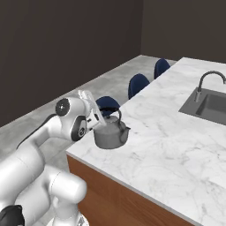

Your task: The kettle is done boiling. Turn off the stove, then wait for 300 timesteps before moving the kettle to the dining table.

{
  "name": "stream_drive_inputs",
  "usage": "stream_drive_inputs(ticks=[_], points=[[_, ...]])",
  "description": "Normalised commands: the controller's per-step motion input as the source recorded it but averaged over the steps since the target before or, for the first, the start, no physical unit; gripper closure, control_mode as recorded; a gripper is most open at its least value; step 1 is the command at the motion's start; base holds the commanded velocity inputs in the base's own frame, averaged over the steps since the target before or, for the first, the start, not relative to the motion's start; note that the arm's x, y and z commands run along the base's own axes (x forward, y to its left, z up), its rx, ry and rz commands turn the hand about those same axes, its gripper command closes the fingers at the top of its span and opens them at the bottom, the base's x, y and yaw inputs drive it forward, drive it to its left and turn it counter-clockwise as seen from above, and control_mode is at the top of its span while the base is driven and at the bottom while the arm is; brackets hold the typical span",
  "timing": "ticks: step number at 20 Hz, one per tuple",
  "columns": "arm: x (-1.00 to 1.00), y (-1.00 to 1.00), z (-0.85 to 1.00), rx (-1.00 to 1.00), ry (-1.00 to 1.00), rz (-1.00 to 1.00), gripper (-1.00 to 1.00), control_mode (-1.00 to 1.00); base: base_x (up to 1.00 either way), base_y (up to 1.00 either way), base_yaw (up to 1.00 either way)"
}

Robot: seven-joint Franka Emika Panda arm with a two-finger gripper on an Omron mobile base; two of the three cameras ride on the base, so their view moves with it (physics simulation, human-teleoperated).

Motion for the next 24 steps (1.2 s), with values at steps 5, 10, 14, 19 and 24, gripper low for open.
stream_drive_inputs(ticks=[5, 10, 14, 19, 24], points=[[0.23, 0.08, -0.13, 0.02, 0.0, 0.0, 1.0, -1.0, 0.0, 0.0, 0.0], [0.22, 0.08, -0.13, 0.03, -0.01, 0.0, 1.0, -1.0, 0.0, 0.0, 0.0], [0.17, 0.09, -0.12, 0.06, -0.04, 0.0, 1.0, -1.0, 0.0, 0.0, 0.0], [0.14, 0.04, -0.08, 0.06, -0.09, 0.0, 1.0, -1.0, 0.0, 0.0, 0.0], [0.21, 0.0, -0.05, 0.03, -0.05, 0.0, 1.0, -1.0, 0.0, 0.0, 0.0]])
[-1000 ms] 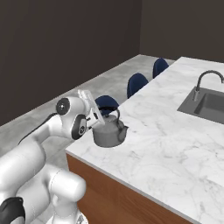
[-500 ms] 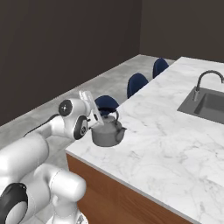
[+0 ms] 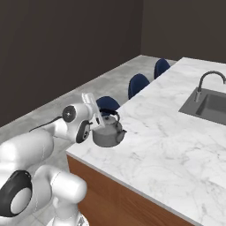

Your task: The kettle is done boiling. Turn off the stove, then wait for 300 timesteps before moving the kettle to the dining table.

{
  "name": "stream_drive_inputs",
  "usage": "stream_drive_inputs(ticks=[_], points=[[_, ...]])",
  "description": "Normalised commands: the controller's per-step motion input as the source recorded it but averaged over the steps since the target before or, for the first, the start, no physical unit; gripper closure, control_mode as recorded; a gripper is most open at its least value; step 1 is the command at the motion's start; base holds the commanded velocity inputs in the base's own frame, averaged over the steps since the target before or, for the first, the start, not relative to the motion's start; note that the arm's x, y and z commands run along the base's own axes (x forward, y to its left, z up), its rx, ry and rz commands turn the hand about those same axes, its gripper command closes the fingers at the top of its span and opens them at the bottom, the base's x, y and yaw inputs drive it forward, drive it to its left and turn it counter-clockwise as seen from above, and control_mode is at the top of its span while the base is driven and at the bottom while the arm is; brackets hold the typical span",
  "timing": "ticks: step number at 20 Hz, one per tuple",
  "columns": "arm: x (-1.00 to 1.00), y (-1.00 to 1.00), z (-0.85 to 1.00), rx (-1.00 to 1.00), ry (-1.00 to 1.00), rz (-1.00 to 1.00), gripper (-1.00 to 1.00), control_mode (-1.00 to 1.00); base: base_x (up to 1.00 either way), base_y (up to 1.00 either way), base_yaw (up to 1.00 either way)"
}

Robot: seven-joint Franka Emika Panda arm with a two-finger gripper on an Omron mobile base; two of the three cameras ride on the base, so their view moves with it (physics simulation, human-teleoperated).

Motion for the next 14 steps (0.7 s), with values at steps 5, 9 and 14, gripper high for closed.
stream_drive_inputs(ticks=[5, 9, 14], points=[[0.09, -0.03, -0.01, 0.0, 0.0, 0.0, 1.0, -1.0, 0.0, 0.0, 0.0], [0.19, 0.0, -0.04, 0.0, 0.0, 0.0, 1.0, -1.0, 0.0, 0.0, 0.0], [0.22, 0.0, -0.02, 0.0, 0.0, 0.0, 1.0, -1.0, 0.0, 0.0, 0.0]])
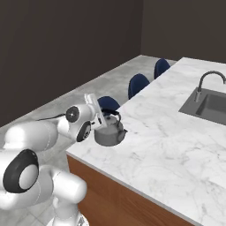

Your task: The kettle is done boiling. Turn off the stove, then wait for 300 timesteps before moving the kettle to the dining table.

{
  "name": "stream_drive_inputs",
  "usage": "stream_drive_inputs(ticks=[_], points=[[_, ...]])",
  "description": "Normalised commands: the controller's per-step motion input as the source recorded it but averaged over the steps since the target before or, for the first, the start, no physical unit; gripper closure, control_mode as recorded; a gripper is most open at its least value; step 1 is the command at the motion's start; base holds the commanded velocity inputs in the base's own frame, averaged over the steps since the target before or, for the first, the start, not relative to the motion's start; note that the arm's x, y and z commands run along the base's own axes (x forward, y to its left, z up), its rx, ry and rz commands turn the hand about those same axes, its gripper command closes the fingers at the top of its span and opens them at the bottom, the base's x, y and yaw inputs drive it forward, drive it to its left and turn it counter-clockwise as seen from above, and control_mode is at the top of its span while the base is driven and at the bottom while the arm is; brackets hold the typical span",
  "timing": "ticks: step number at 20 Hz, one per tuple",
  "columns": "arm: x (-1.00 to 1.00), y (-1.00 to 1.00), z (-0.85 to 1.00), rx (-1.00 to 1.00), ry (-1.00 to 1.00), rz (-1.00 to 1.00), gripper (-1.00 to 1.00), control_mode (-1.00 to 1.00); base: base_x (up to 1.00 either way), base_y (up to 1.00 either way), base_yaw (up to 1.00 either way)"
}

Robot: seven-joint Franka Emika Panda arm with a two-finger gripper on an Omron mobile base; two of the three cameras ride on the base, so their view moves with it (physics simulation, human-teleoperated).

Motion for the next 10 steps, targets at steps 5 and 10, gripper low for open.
stream_drive_inputs(ticks=[5, 10], points=[[0.2, 0.0, -0.03, 0.0, 0.0, 0.0, 1.0, -1.0, 0.0, 0.0, 0.0], [0.18, 0.0, -0.12, 0.0, 0.0, 0.0, 1.0, -1.0, 0.0, 0.0, 0.0]])
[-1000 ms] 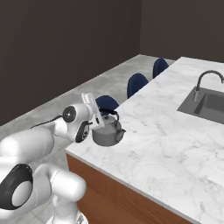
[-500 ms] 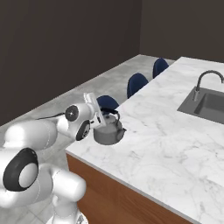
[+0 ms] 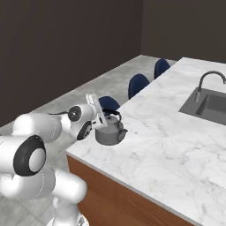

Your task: The kettle is done boiling. Turn off the stove, then wait for 300 timesteps before moving the kettle to the dining table.

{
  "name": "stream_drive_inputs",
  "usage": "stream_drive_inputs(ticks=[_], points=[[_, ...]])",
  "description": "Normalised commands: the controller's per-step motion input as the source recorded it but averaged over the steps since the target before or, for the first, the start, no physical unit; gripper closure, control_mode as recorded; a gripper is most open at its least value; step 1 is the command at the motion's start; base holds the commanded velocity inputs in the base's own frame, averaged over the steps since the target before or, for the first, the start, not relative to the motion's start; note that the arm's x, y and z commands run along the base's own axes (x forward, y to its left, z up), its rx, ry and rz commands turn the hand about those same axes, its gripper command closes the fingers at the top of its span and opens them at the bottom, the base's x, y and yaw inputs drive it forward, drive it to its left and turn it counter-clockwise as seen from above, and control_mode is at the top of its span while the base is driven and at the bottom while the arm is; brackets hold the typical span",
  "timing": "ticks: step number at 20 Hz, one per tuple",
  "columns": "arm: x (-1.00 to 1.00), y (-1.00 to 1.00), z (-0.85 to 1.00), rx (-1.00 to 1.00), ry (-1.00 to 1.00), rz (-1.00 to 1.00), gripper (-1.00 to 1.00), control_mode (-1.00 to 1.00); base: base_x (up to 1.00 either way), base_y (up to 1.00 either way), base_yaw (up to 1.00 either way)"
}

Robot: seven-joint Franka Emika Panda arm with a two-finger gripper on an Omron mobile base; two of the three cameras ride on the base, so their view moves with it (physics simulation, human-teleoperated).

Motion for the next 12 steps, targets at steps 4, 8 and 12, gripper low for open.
stream_drive_inputs(ticks=[4, 8, 12], points=[[0.16, 0.0, -0.13, 0.0, 0.0, 0.0, 1.0, -1.0, 0.0, 0.0, 0.0], [0.16, 0.0, -0.13, 0.0, 0.0, 0.0, 1.0, -1.0, 0.0, 0.0, 0.0], [0.16, 0.0, -0.15, 0.0, 0.0, 0.0, 1.0, -1.0, 0.0, 0.0, 0.0]])
